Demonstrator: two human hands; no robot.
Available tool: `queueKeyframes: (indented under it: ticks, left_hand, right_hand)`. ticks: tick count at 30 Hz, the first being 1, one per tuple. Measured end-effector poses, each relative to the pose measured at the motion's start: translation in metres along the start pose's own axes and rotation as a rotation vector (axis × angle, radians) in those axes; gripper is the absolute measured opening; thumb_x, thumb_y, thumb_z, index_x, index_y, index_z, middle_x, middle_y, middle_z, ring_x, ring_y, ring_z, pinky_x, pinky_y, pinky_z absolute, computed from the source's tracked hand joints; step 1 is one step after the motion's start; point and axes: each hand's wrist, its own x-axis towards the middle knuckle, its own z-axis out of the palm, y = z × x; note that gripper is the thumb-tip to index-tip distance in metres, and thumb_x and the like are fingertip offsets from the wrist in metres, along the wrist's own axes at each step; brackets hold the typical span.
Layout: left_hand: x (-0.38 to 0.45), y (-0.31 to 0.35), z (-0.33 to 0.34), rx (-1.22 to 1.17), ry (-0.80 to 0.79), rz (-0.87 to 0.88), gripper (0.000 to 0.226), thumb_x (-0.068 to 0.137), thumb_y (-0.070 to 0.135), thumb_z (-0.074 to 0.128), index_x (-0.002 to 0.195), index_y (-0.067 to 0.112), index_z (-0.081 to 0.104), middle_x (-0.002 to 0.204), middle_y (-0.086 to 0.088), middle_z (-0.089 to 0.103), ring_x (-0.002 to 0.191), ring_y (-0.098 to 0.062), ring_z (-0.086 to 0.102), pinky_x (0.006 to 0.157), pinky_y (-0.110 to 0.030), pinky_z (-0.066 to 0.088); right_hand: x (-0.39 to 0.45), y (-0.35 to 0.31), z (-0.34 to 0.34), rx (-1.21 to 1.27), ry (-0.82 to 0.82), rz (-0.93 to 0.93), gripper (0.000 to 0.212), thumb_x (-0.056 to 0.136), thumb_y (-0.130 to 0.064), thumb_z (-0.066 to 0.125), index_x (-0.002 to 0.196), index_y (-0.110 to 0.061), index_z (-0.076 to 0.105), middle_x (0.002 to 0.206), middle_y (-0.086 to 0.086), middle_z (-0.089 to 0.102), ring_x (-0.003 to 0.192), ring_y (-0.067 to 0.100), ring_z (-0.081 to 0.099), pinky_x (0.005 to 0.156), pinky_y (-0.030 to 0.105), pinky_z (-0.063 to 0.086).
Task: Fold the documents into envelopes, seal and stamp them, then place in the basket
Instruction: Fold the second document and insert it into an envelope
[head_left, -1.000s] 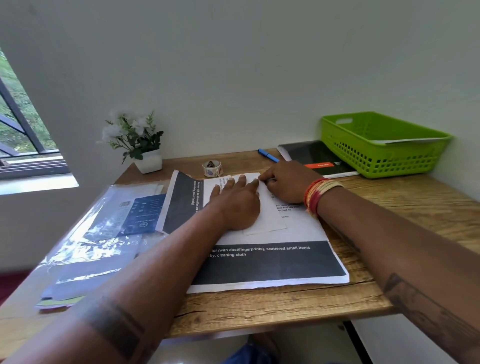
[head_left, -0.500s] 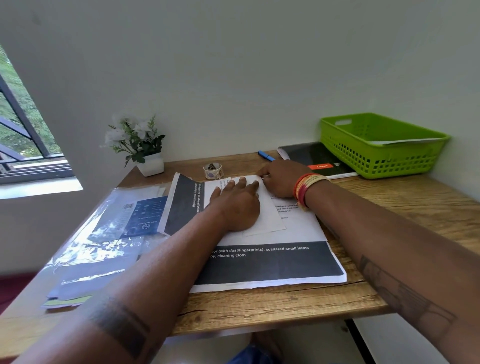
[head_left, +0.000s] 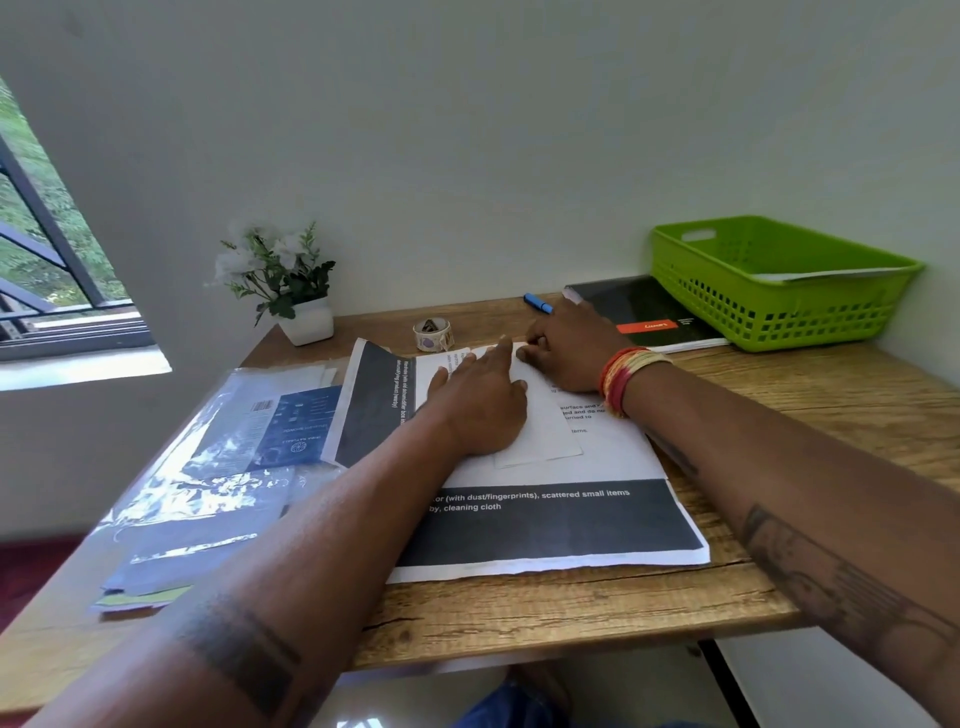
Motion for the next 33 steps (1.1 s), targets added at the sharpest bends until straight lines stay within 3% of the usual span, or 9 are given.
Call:
queueKeyframes:
  ticks: [5, 8, 13, 17, 19, 22, 24, 30, 33]
  left_hand:
    - [-0.003, 0.004, -0.001, -0.029, -0.011, 0.019, 0.066, 0.106, 0.038, 0.033, 0.162, 0.021, 0.004, 0.169, 0.000, 0.017, 0.155, -0.025, 0.012, 0.124, -0.050, 0.011]
    - [-0.003, 0.006, 0.000, -0.055, 0.002, 0.031, 0.069, 0.105, 0.040, 0.038, 0.162, 0.021, 0.004, 0.168, -0.003, 0.020, 0.154, -0.025, 0.018, 0.123, -0.050, 0.016]
    - [-0.006, 0.010, -0.001, -0.110, 0.065, 0.020, 0.076, 0.102, 0.043, 0.049, 0.161, 0.015, 0.010, 0.166, -0.007, 0.025, 0.151, -0.026, 0.026, 0.122, -0.047, 0.024]
    - [-0.007, 0.011, 0.001, -0.096, 0.078, 0.037, 0.071, 0.102, 0.043, 0.050, 0.160, 0.017, 0.018, 0.163, -0.008, 0.033, 0.148, -0.026, 0.033, 0.119, -0.045, 0.029]
    - [-0.007, 0.010, -0.002, -0.085, 0.109, 0.063, 0.061, 0.101, 0.039, 0.051, 0.156, 0.021, 0.031, 0.157, -0.008, 0.040, 0.144, -0.028, 0.038, 0.117, -0.044, 0.033]
    - [-0.005, 0.000, -0.010, -0.043, 0.159, 0.067, 0.039, 0.102, 0.028, 0.052, 0.140, 0.022, 0.056, 0.144, -0.009, 0.050, 0.133, -0.028, 0.048, 0.109, -0.034, 0.038]
    - [-0.002, -0.007, -0.013, 0.005, 0.150, 0.056, 0.036, 0.101, 0.030, 0.053, 0.135, 0.024, 0.060, 0.139, -0.006, 0.053, 0.129, -0.027, 0.051, 0.108, -0.036, 0.040]
    - [-0.002, -0.011, -0.013, 0.030, 0.089, 0.095, 0.042, 0.100, 0.046, 0.054, 0.138, 0.030, 0.059, 0.141, 0.002, 0.055, 0.130, -0.023, 0.051, 0.109, -0.048, 0.041]
    - [-0.003, -0.005, -0.011, 0.060, 0.101, 0.113, 0.045, 0.099, 0.052, 0.052, 0.139, 0.031, 0.058, 0.143, 0.004, 0.054, 0.133, -0.023, 0.047, 0.111, -0.049, 0.038]
  right_hand:
    - [0.006, 0.005, 0.002, 0.122, 0.030, 0.029, 0.031, 0.092, -0.054, 0.054, 0.105, -0.032, 0.071, 0.128, 0.006, 0.057, 0.142, 0.031, 0.033, 0.104, 0.051, 0.044]
    - [0.005, 0.004, 0.003, 0.052, -0.009, 0.026, 0.039, 0.095, -0.054, 0.047, 0.116, -0.029, 0.068, 0.136, 0.012, 0.051, 0.135, 0.034, 0.039, 0.102, 0.051, 0.044]
    - [0.006, 0.001, 0.002, 0.108, 0.014, 0.033, 0.032, 0.093, -0.055, 0.056, 0.105, -0.029, 0.072, 0.133, 0.008, 0.055, 0.138, 0.033, 0.037, 0.104, 0.049, 0.040]
    - [0.007, 0.002, 0.004, 0.122, 0.030, 0.010, 0.025, 0.093, -0.049, 0.058, 0.097, -0.027, 0.070, 0.116, 0.005, 0.059, 0.119, 0.029, 0.050, 0.096, 0.046, 0.048]
    - [0.007, 0.002, 0.003, 0.156, 0.092, -0.015, 0.018, 0.091, -0.044, 0.059, 0.092, -0.028, 0.066, 0.106, 0.001, 0.060, 0.113, 0.026, 0.052, 0.091, 0.043, 0.049]
    - [0.004, 0.004, -0.003, 0.305, 0.148, -0.039, 0.013, 0.093, -0.033, 0.061, 0.098, -0.021, 0.061, 0.085, -0.006, 0.057, 0.095, 0.019, 0.056, 0.080, 0.030, 0.044]
    - [0.003, 0.010, -0.009, 0.432, 0.187, -0.012, 0.012, 0.094, -0.026, 0.064, 0.103, -0.019, 0.061, 0.080, -0.011, 0.055, 0.084, 0.016, 0.057, 0.065, 0.022, 0.039]
    - [-0.002, 0.028, -0.021, 0.817, 0.155, 0.162, 0.030, 0.088, -0.033, 0.075, 0.115, -0.025, 0.063, 0.098, -0.008, 0.060, 0.076, 0.005, 0.061, 0.058, 0.019, 0.045]
    - [-0.005, 0.032, -0.020, 0.927, 0.147, 0.214, 0.039, 0.084, -0.033, 0.078, 0.120, -0.025, 0.065, 0.105, -0.006, 0.060, 0.083, 0.006, 0.061, 0.072, 0.027, 0.053]
